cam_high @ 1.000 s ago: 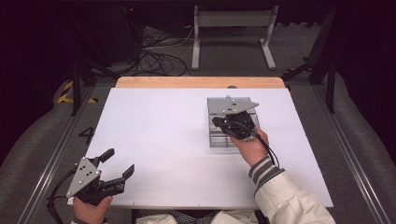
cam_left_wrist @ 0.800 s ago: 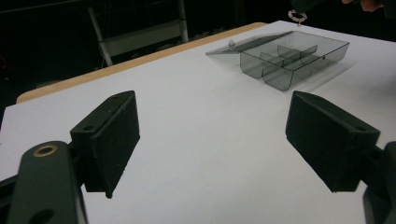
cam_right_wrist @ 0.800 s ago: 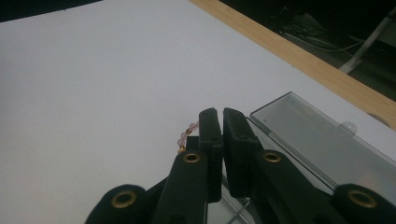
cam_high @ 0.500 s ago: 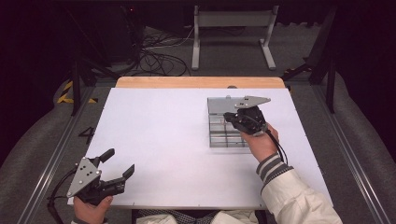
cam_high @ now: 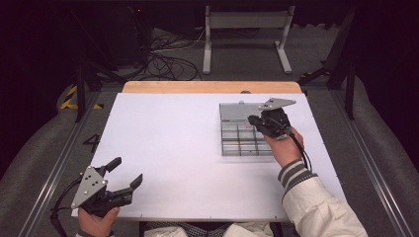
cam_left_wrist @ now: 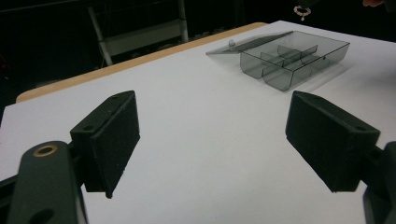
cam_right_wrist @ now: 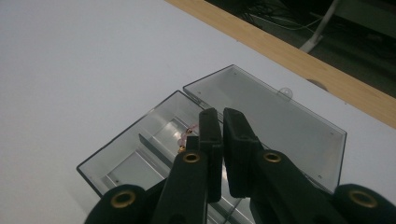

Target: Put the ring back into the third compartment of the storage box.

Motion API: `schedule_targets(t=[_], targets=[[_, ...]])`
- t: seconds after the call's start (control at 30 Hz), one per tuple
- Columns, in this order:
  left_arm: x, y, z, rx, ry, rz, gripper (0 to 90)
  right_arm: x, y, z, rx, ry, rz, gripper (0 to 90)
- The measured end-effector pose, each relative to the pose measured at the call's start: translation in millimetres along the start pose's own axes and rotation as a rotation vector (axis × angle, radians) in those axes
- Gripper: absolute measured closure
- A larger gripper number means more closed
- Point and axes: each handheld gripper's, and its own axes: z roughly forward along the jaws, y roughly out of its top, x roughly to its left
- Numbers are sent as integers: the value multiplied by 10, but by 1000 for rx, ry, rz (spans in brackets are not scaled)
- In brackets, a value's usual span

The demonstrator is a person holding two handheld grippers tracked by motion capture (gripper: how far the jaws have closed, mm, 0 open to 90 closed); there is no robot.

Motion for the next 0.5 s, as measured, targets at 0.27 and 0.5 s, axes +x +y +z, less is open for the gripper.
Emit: schedule_targets(t=[0.27,0.5], targets=[[1,0,0,0,0,0,182,-148,-60,37,35,-34,24,870],[3,-1,1,1,-2,0,182,-262,-117,125,77,-58,50,870]])
